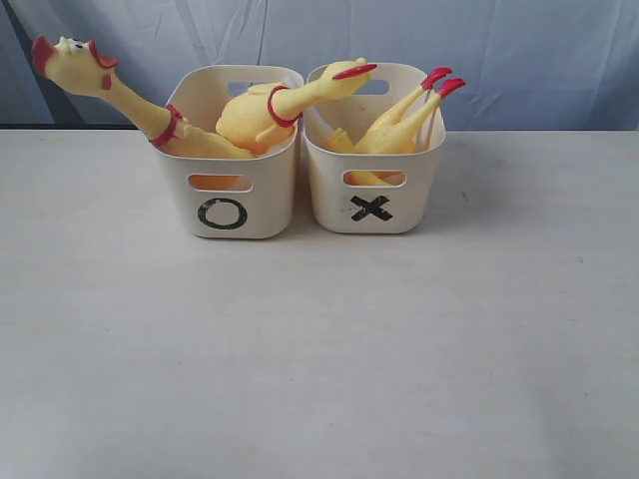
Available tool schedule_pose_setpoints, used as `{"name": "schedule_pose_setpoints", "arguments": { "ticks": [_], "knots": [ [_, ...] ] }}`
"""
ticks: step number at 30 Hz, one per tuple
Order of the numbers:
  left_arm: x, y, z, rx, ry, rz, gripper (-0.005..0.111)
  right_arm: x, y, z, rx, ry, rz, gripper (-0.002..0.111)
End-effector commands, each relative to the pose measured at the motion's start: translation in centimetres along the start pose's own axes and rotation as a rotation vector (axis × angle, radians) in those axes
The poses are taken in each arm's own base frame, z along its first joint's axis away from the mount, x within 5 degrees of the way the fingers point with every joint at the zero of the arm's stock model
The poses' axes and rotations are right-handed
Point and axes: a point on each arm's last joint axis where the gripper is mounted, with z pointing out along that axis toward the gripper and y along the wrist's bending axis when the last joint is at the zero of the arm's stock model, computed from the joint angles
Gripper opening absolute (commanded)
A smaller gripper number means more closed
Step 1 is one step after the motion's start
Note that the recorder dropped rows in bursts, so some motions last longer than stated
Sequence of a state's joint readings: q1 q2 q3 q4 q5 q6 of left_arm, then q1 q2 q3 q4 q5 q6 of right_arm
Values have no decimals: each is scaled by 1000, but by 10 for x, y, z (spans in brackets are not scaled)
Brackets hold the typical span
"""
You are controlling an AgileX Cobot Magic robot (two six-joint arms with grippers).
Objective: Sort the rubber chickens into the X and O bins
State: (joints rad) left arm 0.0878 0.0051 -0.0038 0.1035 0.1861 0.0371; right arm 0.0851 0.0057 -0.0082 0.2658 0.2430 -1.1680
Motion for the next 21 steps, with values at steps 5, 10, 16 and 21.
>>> {"name": "schedule_pose_setpoints", "arguments": {
  "ticks": [5,10,16,21],
  "knots": [
    [1,0,0,-1,-5,1,0,-1,2,0,-8,-19,556,-1],
    [1,0,0,-1,-5,1,0,0,2,0,-10,-17,556,-1],
    [1,0,0,-1,-5,1,0,1,5,0,-38,9,541,-1],
    [1,0,0,-1,-5,1,0,4,5,0,-23,38,421,-1]
  ]
}}
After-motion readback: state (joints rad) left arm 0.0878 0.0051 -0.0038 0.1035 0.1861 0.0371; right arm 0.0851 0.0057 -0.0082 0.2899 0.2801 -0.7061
